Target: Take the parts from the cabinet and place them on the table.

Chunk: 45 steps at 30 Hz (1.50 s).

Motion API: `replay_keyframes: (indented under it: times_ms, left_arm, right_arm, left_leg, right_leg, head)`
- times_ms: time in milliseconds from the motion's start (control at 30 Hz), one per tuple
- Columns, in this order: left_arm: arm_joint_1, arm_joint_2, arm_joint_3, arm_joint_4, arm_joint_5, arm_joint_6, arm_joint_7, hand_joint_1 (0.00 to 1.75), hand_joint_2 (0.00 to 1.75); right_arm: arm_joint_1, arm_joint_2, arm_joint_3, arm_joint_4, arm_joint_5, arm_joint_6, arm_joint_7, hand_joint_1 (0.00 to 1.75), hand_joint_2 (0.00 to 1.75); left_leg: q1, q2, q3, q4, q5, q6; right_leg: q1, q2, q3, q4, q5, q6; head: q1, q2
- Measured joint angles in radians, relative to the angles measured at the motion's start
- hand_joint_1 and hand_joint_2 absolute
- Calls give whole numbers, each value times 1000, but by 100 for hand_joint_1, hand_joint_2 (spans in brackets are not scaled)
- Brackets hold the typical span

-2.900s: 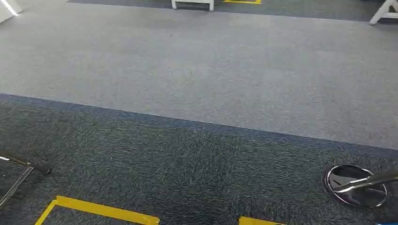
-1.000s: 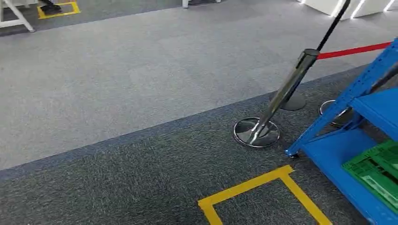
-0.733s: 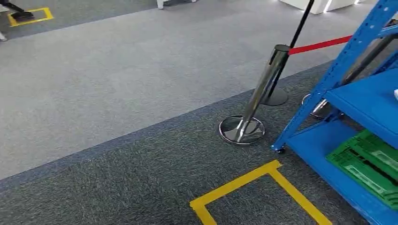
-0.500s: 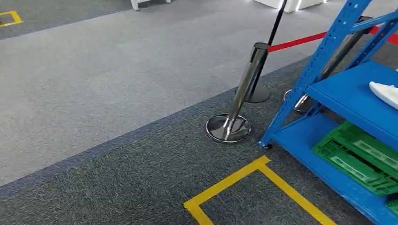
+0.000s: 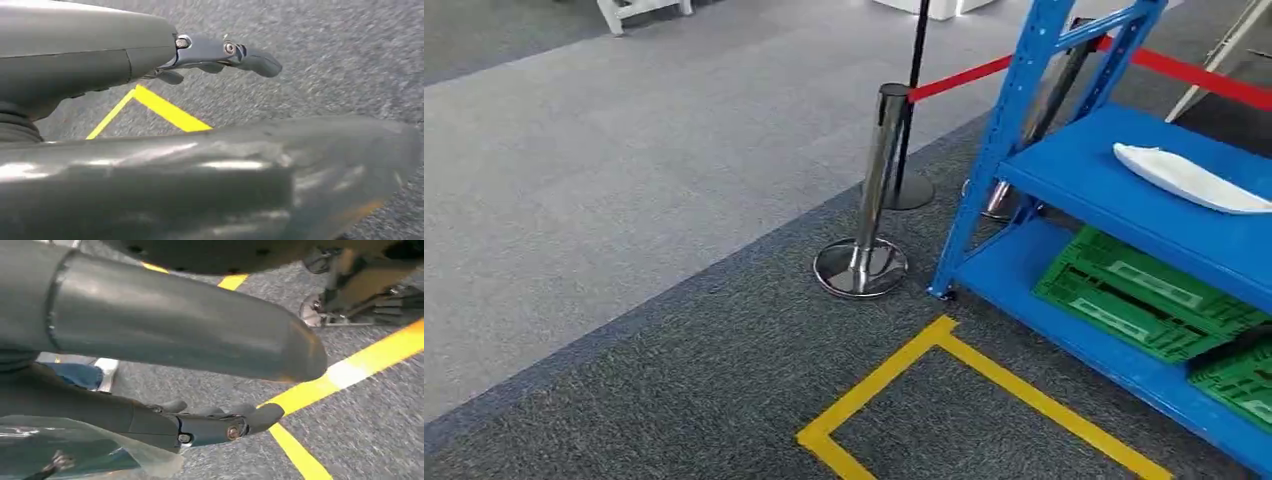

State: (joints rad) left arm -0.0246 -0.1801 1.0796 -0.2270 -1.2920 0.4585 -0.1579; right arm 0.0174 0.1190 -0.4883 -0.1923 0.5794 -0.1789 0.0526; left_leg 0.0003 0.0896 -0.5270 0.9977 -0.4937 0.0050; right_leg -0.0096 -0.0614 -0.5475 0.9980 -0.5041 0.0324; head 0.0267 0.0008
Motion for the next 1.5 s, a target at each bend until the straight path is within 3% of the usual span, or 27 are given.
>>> replay_keyframes:
  times_ms: [67,100,133,200,267,300,367,400,433,467,533,600,667,733,800,833,900,933,967,1100,1167,1233,1300,1367,1433,1467,1500]
  left_arm:
    - [-2,0,0,0,-5,1,-3,0,0]
    - [-2,1,0,0,-6,1,-5,0,0]
    - [-3,1,0,0,-7,2,-6,0,0]
    - [0,2,0,0,-10,2,-6,0,0]
    - [2,2,0,0,-10,3,-6,0,0]
    - [3,2,0,1,-10,3,-6,0,0]
    - [2,3,0,2,-10,2,-6,0,0]
    - [2,5,0,2,-10,3,-6,0,0]
    - [3,7,0,2,-10,3,-6,0,0]
    - [4,8,0,2,-10,3,-6,0,0]
    - [0,8,0,2,-13,3,-5,0,0]
    - [1,8,0,2,-13,3,-3,0,0]
    - [-1,9,0,2,-13,5,-4,0,0]
    - [3,8,0,3,-13,5,-4,0,0]
    - [2,8,0,4,-13,5,-5,0,0]
    - [1,8,0,4,-12,5,-6,0,0]
    - [-1,6,0,5,-13,5,-7,0,0]
    - [-2,6,0,5,-13,3,-7,0,0]
    - [-1,7,0,5,-13,3,-7,0,0]
    - [-8,6,0,5,-13,3,-7,0,0]
    - [-8,6,0,6,-13,3,-8,0,0]
    - [-5,7,0,6,-13,3,-8,0,0]
    - [-2,7,0,6,-13,3,-8,0,0]
    - [-1,7,0,6,-13,3,-8,0,0]
    - [-1,8,0,6,-13,3,-8,0,0]
    - [-1,12,0,6,-13,3,-8,0,0]
    - [0,10,0,6,-13,3,-9,0,0]
  right_arm:
    - [3,-1,-2,0,2,1,-1,0,0]
    - [3,-2,-4,0,3,0,-1,0,0]
    - [2,-3,-6,0,3,0,-1,0,0]
    - [-1,-3,-7,0,4,1,-1,0,0]
    - [-1,-3,-8,0,5,4,0,0,0]
    - [-1,-3,-8,0,5,4,0,0,0]
    - [1,-3,-10,0,5,4,3,0,0]
    - [0,-3,-11,0,6,4,3,0,0]
    - [0,-3,-12,0,7,4,3,0,0]
    - [-3,-3,-12,0,7,4,4,0,0]
    - [0,-3,-13,0,7,5,4,0,0]
    - [3,-3,-14,0,7,5,5,0,0]
    - [1,-3,-15,0,9,5,6,0,0]
    - [-5,-4,-15,0,10,6,6,0,0]
    - [-3,-4,-15,0,12,7,5,0,0]
    - [0,-4,-16,0,13,8,5,0,0]
    - [1,-7,-16,0,15,8,5,0,0]
    - [-1,-8,-16,0,15,8,4,0,0]
    - [-6,-7,-16,0,15,10,4,0,0]
    - [-1,-8,-16,0,15,11,4,0,0]
    - [-2,-8,-18,0,15,11,4,0,0]
    - [-5,-8,-19,0,16,14,3,0,0]
    - [-3,-8,-21,0,15,15,3,0,0]
    - [0,-8,-23,0,15,15,4,0,0]
    - [-1,-8,-23,0,15,15,4,0,0]
    - [-2,-7,-23,0,15,15,4,0,0]
    - [-4,-7,-22,0,16,15,3,0,0]
  left_leg:
    - [3,16,8,-3,-3,-11]
    - [9,3,8,4,-12,-21]
    - [10,-38,-1,36,-40,-24]
    - [10,-71,-62,186,-129,-25]
    - [9,-77,-120,314,-168,-24]
    - [9,-78,-122,313,-150,-21]
    - [9,-86,-77,193,-59,-12]
    - [9,-108,-41,101,-7,-6]
    - [10,-165,-23,38,15,-1]
    - [14,-185,-17,18,10,3]
    - [8,-170,-17,12,1,2]
    - [15,-147,-11,-4,8,13]
    - [14,-120,-8,-10,11,24]
    - [11,-86,-8,-10,9,27]
    - [11,-59,-8,-9,8,27]
    - [12,-50,-7,-9,7,25]
    - [13,-31,-3,-7,3,19]
    - [12,-22,1,-6,-1,13]
    - [2,-14,1,-1,-6,5]
    - [8,13,10,0,-10,-17]
    - [14,-56,-11,65,-65,-26]
    - [13,-76,-79,224,-145,-27]
    - [12,-78,-124,321,-165,-22]
    - [12,-80,-89,237,-93,-12]
    - [8,-122,-10,54,3,6]
    - [10,-165,1,28,-10,14]
    - [9,-161,6,5,-10,12]
  right_leg:
    - [4,17,-1,-1,0,-11]
    - [-3,27,18,-6,8,-22]
    - [-3,35,14,-7,9,-25]
    - [-1,56,11,-6,13,-32]
    - [1,81,11,-5,14,-32]
    - [2,96,13,-5,14,-32]
    - [3,123,16,-4,14,-32]
    - [2,136,19,-4,13,-31]
    - [-1,145,13,-4,13,-29]
    - [6,158,7,6,11,-23]
    - [-6,178,-9,3,17,-8]
    - [-6,190,-21,3,17,5]
    - [-1,104,-60,79,-34,7]
    - [-2,78,-137,237,-107,15]
    - [-4,68,-168,305,-113,21]
    - [-7,64,-150,273,-85,24]
    - [-12,40,-54,100,0,25]
    - [-12,1,-8,18,15,26]
    - [-1,-16,6,-1,3,18]
    - [0,26,2,3,9,-14]
    - [-4,41,4,-1,14,-28]
    - [-1,61,2,0,15,-34]
    - [3,87,2,0,15,-35]
    - [7,112,5,1,16,-35]
    - [9,136,9,1,16,-34]
    - [12,143,5,3,17,-29]
    - [8,155,-2,7,18,-26]
  head:
    - [2,0]
    - [2,0]
    - [-2,0]
    - [-3,0]
    - [-3,0]
    - [-2,0]
    - [-2,0]
    - [-3,0]
    - [-2,0]
    - [-1,0]
    - [-1,0]
    - [-1,0]
    - [8,0]
    - [7,0]
    - [9,0]
    - [8,0]
    - [8,0]
    - [9,0]
    - [12,0]
    - [8,0]
    - [0,0]
    - [-2,0]
    - [-1,0]
    - [-1,0]
    - [-1,0]
    - [0,0]
    - [-1,0]
